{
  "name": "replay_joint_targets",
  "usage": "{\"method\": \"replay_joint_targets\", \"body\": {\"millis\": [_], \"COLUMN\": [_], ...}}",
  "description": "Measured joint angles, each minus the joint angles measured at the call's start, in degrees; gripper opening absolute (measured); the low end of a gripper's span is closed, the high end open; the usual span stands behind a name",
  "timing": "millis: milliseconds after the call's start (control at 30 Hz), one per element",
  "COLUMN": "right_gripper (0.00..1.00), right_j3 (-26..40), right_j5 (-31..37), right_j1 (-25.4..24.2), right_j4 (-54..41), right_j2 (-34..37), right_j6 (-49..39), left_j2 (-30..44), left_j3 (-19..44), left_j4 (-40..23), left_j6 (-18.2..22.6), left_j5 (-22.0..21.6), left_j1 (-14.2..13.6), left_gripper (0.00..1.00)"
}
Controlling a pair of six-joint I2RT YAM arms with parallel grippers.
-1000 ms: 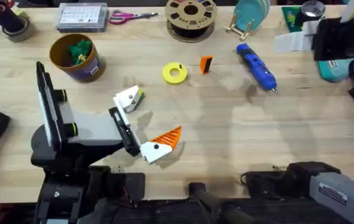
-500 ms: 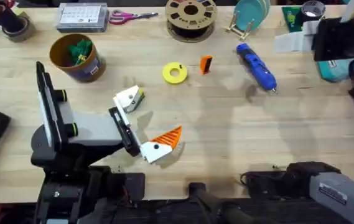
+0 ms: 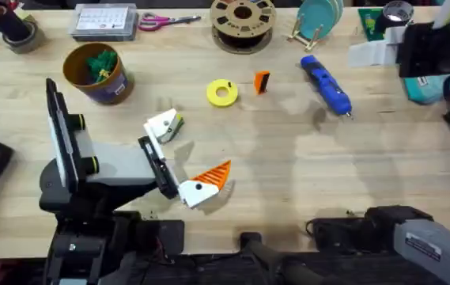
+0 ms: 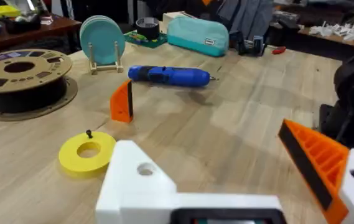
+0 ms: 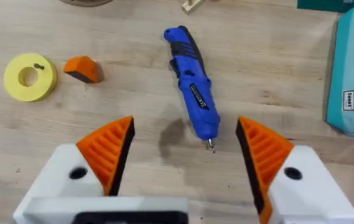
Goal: Pick up the gripper from the table and insert it into the empty holder that is missing its gripper. Then pick up a screw, insert it into the mounting hole, and use the screwdriver to tighten it. Finally, clean up the table by picking up the vegetable and placing it into the bucket.
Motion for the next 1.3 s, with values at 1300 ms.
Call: {"method": "replay_joint_targets", "body": {"millis": [1300], "right_gripper": [0.998], "right_j3": [37.99], "right_j5": [3.42], "right_j1": [25.75], "right_j4": [-27.8], "right_j2": [35.67], "right_j6": [7.71], "left_j2": [0.01], "left_j3": [0.0], "left_j4": [0.0], "left_j6": [0.02], "left_j5": [0.02], "left_j1": [0.0], "left_gripper": [0.986]}}
